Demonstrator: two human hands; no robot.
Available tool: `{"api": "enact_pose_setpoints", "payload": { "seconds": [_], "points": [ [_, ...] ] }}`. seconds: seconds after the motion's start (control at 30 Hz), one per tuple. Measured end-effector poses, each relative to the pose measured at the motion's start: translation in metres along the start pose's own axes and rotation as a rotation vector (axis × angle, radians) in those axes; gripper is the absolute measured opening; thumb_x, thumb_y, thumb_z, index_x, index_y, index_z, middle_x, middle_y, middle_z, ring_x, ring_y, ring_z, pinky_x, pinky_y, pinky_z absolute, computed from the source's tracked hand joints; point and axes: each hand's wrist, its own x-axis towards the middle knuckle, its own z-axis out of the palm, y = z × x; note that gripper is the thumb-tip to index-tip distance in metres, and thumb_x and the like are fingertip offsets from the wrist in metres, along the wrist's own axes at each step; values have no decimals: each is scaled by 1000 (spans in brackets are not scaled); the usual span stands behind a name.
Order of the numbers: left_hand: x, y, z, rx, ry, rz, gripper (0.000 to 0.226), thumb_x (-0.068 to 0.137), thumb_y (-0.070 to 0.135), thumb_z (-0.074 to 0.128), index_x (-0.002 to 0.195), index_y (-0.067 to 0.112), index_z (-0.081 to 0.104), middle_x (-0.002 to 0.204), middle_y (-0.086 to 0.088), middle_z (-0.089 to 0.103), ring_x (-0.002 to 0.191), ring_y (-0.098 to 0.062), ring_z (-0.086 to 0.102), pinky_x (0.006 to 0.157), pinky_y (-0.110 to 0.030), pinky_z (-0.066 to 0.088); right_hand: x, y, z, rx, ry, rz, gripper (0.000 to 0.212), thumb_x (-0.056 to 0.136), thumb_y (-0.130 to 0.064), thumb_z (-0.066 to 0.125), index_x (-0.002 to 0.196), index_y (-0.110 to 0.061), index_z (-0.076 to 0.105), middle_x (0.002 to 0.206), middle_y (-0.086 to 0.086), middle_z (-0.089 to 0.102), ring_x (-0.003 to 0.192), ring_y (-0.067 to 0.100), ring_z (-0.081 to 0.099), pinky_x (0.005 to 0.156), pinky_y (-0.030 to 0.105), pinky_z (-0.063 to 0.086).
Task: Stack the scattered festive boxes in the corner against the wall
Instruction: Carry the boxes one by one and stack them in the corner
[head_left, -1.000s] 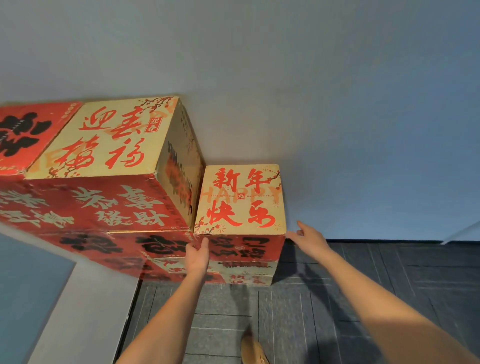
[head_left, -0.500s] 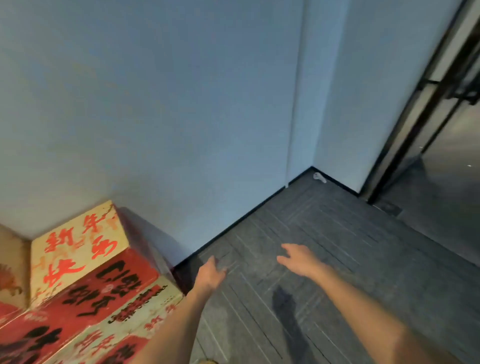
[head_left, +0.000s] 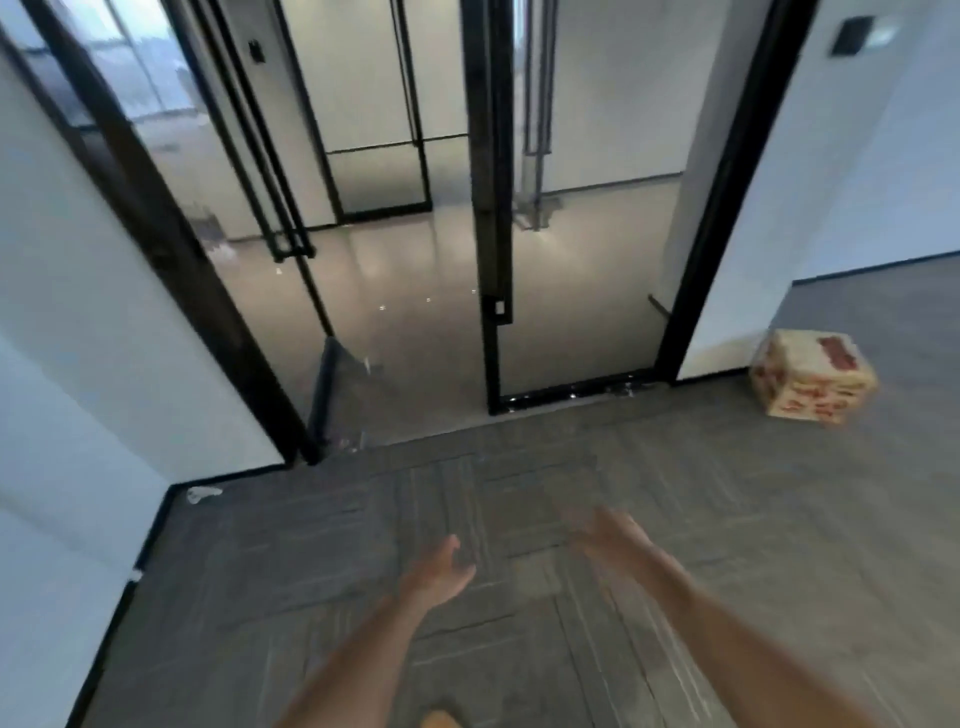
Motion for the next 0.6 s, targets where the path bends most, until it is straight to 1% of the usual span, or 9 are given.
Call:
{"api": "enact_pose_setpoints", "payload": {
  "seconds": [0.03,0.07,0.13,0.2,0.27,0.33,0.43,0.5,0.6],
  "points": [
    [17,36,7,15,-28,43,43,95,38,57,130,14,50,128,-7,60,118,-25,58,92,-30,45,-1,28,-18,48,31,40,35,94,-36,56,121,-16,67,118,8,70,105,22,67,80,26,51],
    [34,70,17,30,-55,80,41,94,35,59,127,12,51,127,-9,61,117,-25,59,92,-30,46,0,56,-34,93,63,83,37,94,-37,58,124,-17,65,123,6,68,111,22,65,85,26,50],
    [62,137,35,73,-111,151,46,94,32,61,132,10,50,134,-10,57,122,-24,57,96,-27,45,2,108,-63,144,110,170,44,96,-39,58,132,-14,60,131,7,64,121,23,60,93,25,46],
    [85,203,51,135,-161,233,50,95,32,61,137,10,47,140,-10,52,127,-23,53,97,-24,42,10,158,-91,175,137,266,50,97,-41,56,136,-9,55,135,12,61,124,25,58,98,29,45],
    [115,264,67,189,-211,306,52,95,32,61,139,9,46,141,-11,51,129,-22,51,96,-23,41,20,203,-121,231,168,356,55,98,-42,55,144,-13,49,141,10,57,129,24,54,103,29,43],
    [149,322,80,222,-253,360,55,93,33,63,139,7,46,142,-12,52,128,-22,52,98,-23,41,33,242,-156,281,213,419,57,97,-43,55,147,-16,45,145,8,54,132,23,52,106,28,42],
    [200,411,94,259,-300,411,56,92,34,64,139,8,46,142,-12,53,127,-23,54,100,-26,43,55,297,-209,349,273,488,57,97,-42,56,147,-15,46,146,8,53,133,23,51,109,30,41],
    [226,466,102,285,-322,459,55,93,35,63,139,10,46,142,-10,52,128,-25,53,102,-28,43,67,328,-241,367,314,529,56,98,-42,56,146,-15,47,145,8,54,132,23,52,109,31,41],
    [262,543,118,304,-357,504,54,91,37,63,136,11,47,140,-13,54,124,-26,55,104,-34,45,84,374,-281,392,346,585,55,97,-41,58,145,-15,49,144,7,55,131,21,54,108,32,42]
  ]
}}
